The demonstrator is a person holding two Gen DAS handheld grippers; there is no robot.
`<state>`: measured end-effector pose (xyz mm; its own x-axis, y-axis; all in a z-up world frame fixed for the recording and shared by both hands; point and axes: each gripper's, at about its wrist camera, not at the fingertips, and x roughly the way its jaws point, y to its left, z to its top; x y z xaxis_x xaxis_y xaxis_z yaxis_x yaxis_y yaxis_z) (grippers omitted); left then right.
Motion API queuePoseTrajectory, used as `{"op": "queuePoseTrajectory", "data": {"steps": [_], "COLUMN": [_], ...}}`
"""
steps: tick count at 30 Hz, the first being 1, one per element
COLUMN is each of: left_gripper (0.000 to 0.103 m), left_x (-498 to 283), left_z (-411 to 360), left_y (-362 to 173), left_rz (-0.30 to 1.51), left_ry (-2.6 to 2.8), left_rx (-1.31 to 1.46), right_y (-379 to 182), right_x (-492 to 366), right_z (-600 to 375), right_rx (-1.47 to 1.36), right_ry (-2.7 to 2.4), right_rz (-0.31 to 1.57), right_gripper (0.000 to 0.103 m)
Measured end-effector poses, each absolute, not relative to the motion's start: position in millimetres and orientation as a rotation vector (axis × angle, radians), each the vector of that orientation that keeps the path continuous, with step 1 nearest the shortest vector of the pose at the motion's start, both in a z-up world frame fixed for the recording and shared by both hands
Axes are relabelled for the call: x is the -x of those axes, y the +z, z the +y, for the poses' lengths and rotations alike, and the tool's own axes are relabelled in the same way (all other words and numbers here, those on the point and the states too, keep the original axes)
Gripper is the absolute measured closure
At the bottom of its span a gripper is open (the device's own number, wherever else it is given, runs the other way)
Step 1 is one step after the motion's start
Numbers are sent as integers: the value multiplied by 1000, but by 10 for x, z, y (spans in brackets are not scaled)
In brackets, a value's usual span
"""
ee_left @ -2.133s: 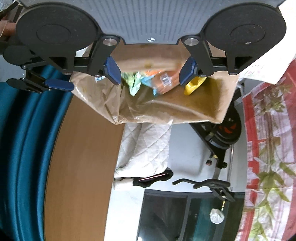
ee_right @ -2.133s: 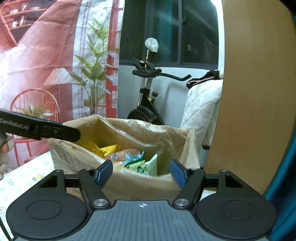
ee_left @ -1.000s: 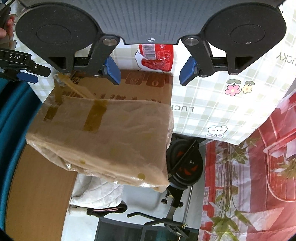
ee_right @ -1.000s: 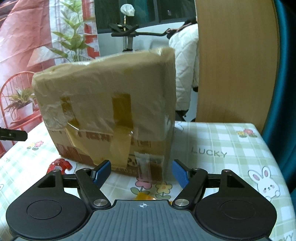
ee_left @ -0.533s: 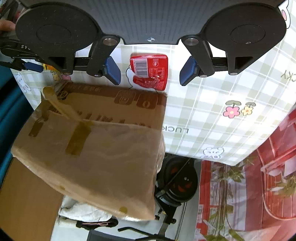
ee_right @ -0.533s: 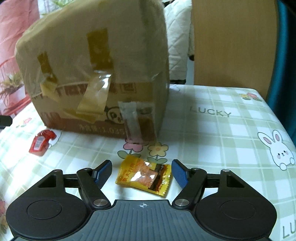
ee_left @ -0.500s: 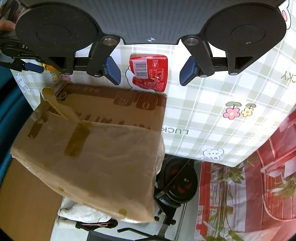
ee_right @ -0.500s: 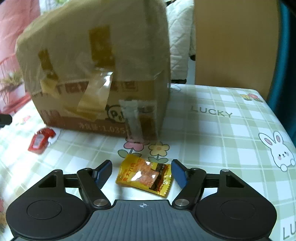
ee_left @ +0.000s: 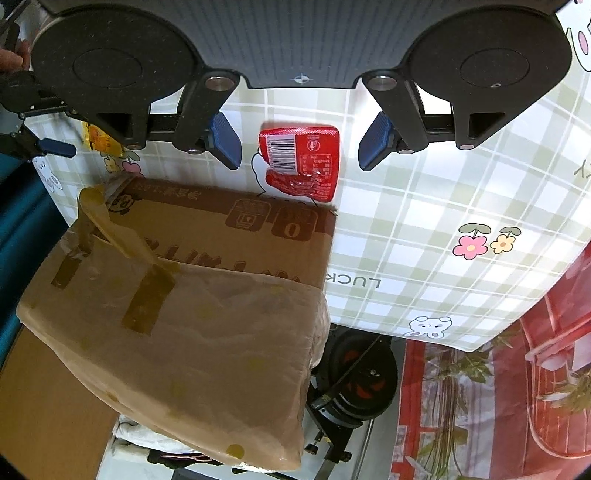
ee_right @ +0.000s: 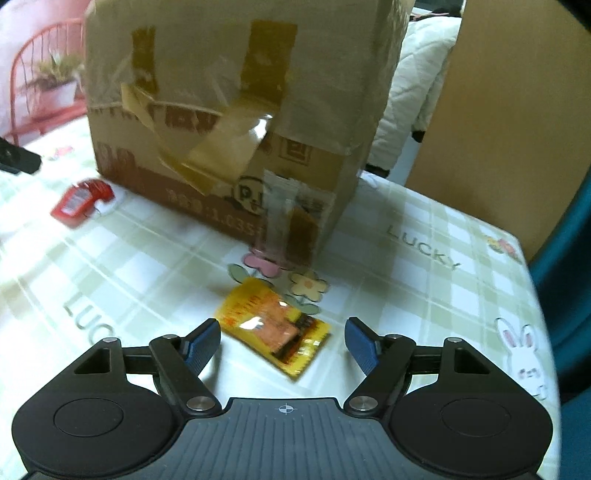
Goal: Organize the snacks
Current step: 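Close the left gripper on the red packet while the right gripper grasps the yellow packet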
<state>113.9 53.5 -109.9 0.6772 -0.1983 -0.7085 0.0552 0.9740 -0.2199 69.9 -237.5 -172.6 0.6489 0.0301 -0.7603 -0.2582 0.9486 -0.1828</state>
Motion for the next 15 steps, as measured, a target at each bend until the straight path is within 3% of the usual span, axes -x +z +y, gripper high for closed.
{"op": "queuePoseTrajectory", "data": {"steps": [10,15], "left_gripper": [31,31], "left_x": [-1132,-1122], "left_z": [555,532], "left_y": [-1120,-1141], "left_rz": [824,828], "left_ry": [-151,-156], "left_rx": [185,173], "right_y": [-1841,-1861], "right_x": [-864,-833], "right_z": [-2378,-2456], "right_rx": [247,135], "right_ry": [206,203], "right_rz": [842,838], "right_gripper": [34,44]}}
